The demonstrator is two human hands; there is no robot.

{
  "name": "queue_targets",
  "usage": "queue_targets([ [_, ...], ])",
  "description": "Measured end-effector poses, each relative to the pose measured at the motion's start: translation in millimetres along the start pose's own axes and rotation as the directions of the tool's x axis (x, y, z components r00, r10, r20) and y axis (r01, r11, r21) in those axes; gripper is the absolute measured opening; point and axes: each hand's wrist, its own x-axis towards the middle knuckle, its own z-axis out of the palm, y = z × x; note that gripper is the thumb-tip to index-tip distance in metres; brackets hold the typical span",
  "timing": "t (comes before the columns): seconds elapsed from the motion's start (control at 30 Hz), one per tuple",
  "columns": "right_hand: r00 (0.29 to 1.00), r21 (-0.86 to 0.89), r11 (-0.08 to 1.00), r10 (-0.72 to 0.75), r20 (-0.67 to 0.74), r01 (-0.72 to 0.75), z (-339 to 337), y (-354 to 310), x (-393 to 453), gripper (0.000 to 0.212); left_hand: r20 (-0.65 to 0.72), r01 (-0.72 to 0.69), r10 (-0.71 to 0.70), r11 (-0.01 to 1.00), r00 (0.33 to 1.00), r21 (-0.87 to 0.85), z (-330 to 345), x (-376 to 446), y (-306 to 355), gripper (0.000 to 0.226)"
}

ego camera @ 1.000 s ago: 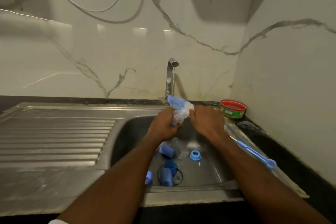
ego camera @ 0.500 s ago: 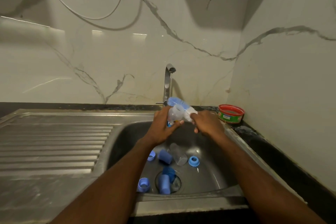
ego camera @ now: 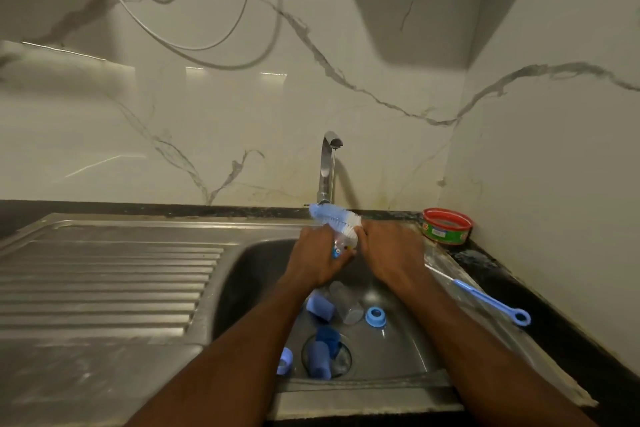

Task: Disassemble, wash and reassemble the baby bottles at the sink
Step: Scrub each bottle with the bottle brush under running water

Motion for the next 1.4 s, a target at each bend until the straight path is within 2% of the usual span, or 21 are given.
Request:
queue_targets([
  [0.07, 0.999, -0.018, 0.999, 0.038, -0.013, -0.038, -3.1, 2.7, -0.6, 0.033, -0.003, -0.078, 0.078, 0.996, 0.997, 0.031, 3.6, -0.9, -4.7, 0.050],
  [0.13, 0.996, 0.009, 0.996, 0.084, 0.035, -0.084, -4.3, 6.7, 2.1, 0.035, 0.018, -0.139, 0.138, 0.989, 0.990, 0.053, 3.1, -4.0, -7.2, 0.053],
  [0.2, 0.987, 0.067, 0.986, 0.149, 0.059, -0.153, -4.8, 12.8, 5.7, 0.041, -0.036, -0.180, 0.178, 0.982, 0.983, -0.062, 1.6, -3.8, -6.9, 0.053],
  [0.23, 0.987, 0.102, 0.983, 0.149, 0.057, -0.155, -3.6, 16.9, 6.1, 0.044, -0.087, -0.157, 0.145, 0.974, 0.986, -0.160, 0.8, -2.6, -5.1, 0.048],
  [0.3, 0.992, 0.141, 0.984, 0.099, 0.084, -0.110, 0.3, 20.4, 4.2, 0.046, -0.151, 0.001, -0.049, 0.954, 0.987, -0.301, 0.2, 1.3, -3.0, 0.037],
  [0.37, 0.991, 0.172, 0.981, 0.068, 0.117, -0.087, 4.3, 18.6, 0.5, 0.044, -0.114, 0.202, -0.250, 0.924, 0.961, -0.325, 1.4, 5.9, -6.2, 0.037],
  [0.5, 0.996, 0.132, 0.987, 0.089, 0.017, -0.090, 5.1, 10.5, -1.8, 0.046, -0.013, 0.360, -0.378, 0.890, 0.926, -0.280, 4.8, 7.6, -18.4, 0.049],
  [0.57, 0.998, 0.129, 0.990, 0.060, -0.018, -0.057, 1.8, 6.7, -4.1, 0.045, 0.055, 0.411, -0.411, 0.873, 0.910, -0.262, 3.7, 5.2, -19.7, 0.043],
  [0.63, 1.000, 0.106, 0.994, 0.007, -0.021, -0.005, -0.4, 3.3, -6.2, 0.041, 0.096, 0.363, -0.350, 0.898, 0.932, -0.248, 2.5, 2.9, -17.2, 0.037],
  [0.7, 1.000, 0.091, 0.996, -0.005, -0.009, 0.006, -0.5, 1.0, -7.7, 0.040, 0.132, 0.234, -0.207, 0.939, 0.970, -0.251, -0.1, 0.4, -7.7, 0.033],
  [0.77, 1.000, 0.064, 0.998, -0.003, -0.001, 0.003, -1.4, 1.2, -7.8, 0.039, 0.173, 0.083, -0.052, 0.980, 0.984, -0.182, -0.1, -2.4, 1.6, 0.038],
  [0.87, 1.000, 0.040, 0.999, 0.008, 0.003, -0.009, -6.1, 1.9, -7.7, 0.037, 0.103, -0.049, 0.059, 0.994, 0.993, -0.102, 6.0, -1.2, 3.7, 0.046],
  [0.97, 0.997, 0.032, 0.997, 0.073, -0.027, -0.072, -13.0, -3.0, -8.9, 0.032, 0.014, 0.000, 0.002, 0.996, 1.000, -0.089, 4.4, 1.0, 3.4, 0.032],
  [1.03, 0.998, 0.003, 0.999, 0.046, -0.029, -0.046, -9.6, -5.9, -11.4, 0.032, 0.027, 0.125, -0.123, 0.989, 0.992, -0.080, 5.2, 2.7, -2.3, 0.031],
  [1.1, 1.000, -0.039, 0.999, 0.013, -0.025, -0.014, -7.5, -7.7, -14.5, 0.028, 0.052, 0.171, -0.167, 0.982, 0.985, -0.074, 3.8, 2.8, -8.5, 0.034],
  [1.2, 1.000, -0.083, 0.996, 0.026, -0.007, -0.026, -8.3, -8.1, -12.7, 0.023, 0.117, 0.017, -0.010, 0.998, 0.993, -0.060, 1.3, -0.1, -10.5, 0.040],
  [1.27, 0.999, -0.104, 0.993, 0.047, 0.007, -0.046, -10.7, -10.6, -11.2, 0.023, 0.081, -0.054, 0.048, 0.995, 0.996, 0.082, 4.0, -1.4, -11.5, 0.045],
  [1.33, 0.999, -0.113, 0.993, 0.044, -0.021, -0.046, -9.6, -13.2, -10.7, 0.023, 0.007, 0.024, -0.025, 0.993, 1.000, 0.118, 4.5, -0.5, -13.7, 0.046],
  [1.4, 0.999, -0.138, 0.990, 0.008, -0.034, -0.012, -7.2, -15.9, -12.5, 0.022, -0.019, 0.179, -0.178, 0.980, 0.984, 0.089, 4.9, 0.5, -17.9, 0.047],
])
